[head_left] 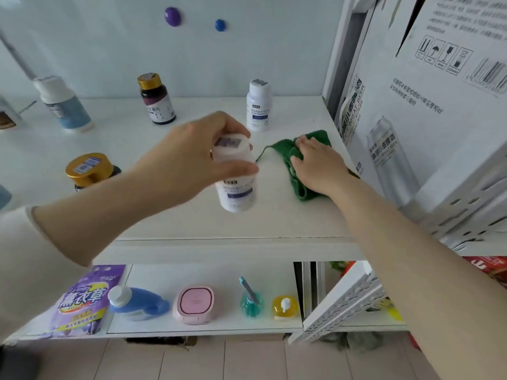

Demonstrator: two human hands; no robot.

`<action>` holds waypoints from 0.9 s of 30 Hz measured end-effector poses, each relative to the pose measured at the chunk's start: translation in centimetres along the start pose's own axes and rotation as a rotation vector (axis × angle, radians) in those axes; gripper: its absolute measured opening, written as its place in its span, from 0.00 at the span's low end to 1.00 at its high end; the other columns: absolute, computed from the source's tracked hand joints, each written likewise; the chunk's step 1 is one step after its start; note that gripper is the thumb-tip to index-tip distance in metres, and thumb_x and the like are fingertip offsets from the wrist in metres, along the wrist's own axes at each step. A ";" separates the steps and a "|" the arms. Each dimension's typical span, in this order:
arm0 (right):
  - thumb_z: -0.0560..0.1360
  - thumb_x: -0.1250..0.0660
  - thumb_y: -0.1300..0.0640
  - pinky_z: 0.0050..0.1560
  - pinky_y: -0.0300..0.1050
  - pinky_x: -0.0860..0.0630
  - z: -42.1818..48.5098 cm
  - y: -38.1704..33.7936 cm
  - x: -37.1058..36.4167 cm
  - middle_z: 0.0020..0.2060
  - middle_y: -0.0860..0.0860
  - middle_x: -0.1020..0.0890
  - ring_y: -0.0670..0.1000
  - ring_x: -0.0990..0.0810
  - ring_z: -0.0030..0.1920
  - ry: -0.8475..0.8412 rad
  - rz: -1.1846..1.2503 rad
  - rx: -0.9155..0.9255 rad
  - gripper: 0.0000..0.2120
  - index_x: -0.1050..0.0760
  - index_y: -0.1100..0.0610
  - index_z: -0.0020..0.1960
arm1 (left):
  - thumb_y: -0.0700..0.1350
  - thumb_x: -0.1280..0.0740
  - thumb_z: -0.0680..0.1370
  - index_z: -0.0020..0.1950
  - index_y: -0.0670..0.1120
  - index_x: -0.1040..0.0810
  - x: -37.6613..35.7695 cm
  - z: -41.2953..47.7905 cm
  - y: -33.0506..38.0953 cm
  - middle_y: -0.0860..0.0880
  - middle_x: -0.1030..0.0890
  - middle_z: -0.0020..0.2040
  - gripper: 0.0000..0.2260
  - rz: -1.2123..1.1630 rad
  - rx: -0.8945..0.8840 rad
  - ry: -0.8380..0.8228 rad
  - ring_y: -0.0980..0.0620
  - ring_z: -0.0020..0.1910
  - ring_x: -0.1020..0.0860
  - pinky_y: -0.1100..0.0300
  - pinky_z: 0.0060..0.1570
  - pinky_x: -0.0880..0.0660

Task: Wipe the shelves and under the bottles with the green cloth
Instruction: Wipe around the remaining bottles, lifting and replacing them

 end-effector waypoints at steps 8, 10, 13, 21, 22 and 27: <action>0.81 0.54 0.50 0.73 0.41 0.57 -10.7 -10.1 -2.0 0.75 0.44 0.49 0.44 0.51 0.75 -0.017 0.074 0.392 0.22 0.48 0.51 0.74 | 0.53 0.31 0.70 0.54 0.55 0.28 5.5 -0.5 0.1 0.60 0.20 0.49 0.14 0.064 -0.015 0.153 0.63 0.47 0.23 0.76 0.43 0.32; 0.79 0.58 0.47 0.74 0.39 0.58 -13.2 -10.2 -2.1 0.75 0.42 0.47 0.41 0.52 0.74 -0.003 0.084 0.440 0.24 0.47 0.50 0.74 | 0.53 0.31 0.70 0.54 0.55 0.28 5.4 -0.5 0.1 0.60 0.20 0.49 0.14 0.072 -0.022 0.151 0.62 0.48 0.23 0.77 0.43 0.31; 0.79 0.57 0.48 0.73 0.38 0.57 -12.8 -6.1 -0.9 0.75 0.41 0.47 0.37 0.53 0.72 0.006 0.095 0.333 0.23 0.48 0.48 0.74 | 0.52 0.31 0.70 0.56 0.52 0.27 5.3 -0.3 0.5 0.60 0.20 0.49 0.16 0.055 -0.042 0.150 0.63 0.48 0.23 0.75 0.46 0.30; 0.80 0.53 0.52 0.75 0.51 0.51 -2.5 -2.2 -0.3 0.76 0.52 0.48 0.52 0.49 0.75 0.045 0.006 -0.044 0.24 0.49 0.57 0.74 | 0.55 0.31 0.70 0.56 0.54 0.27 6.0 -0.4 0.2 0.55 0.20 0.54 0.17 0.052 -0.036 0.161 0.53 0.55 0.24 0.64 0.51 0.29; 0.80 0.52 0.52 0.74 0.49 0.50 -2.5 -4.3 -0.8 0.76 0.52 0.47 0.52 0.48 0.75 0.038 0.027 0.029 0.24 0.47 0.57 0.74 | 0.55 0.31 0.69 0.56 0.54 0.27 6.0 -0.3 0.2 0.55 0.20 0.54 0.16 0.056 -0.038 0.160 0.53 0.54 0.24 0.64 0.50 0.29; 0.80 0.52 0.52 0.72 0.39 0.56 -9.4 -13.4 -2.4 0.75 0.46 0.45 0.46 0.49 0.75 0.010 0.106 0.415 0.22 0.45 0.53 0.73 | 0.57 0.33 0.69 0.57 0.54 0.27 5.9 0.6 0.9 0.56 0.20 0.54 0.18 0.073 -0.057 0.155 0.53 0.54 0.23 0.55 0.58 0.29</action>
Point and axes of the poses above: each hand's wrist, its own z-axis towards the middle knuckle, its own x-axis out of the back of the hand, y = z × x, the point moved 10 cm from there along z, towards the middle knuckle
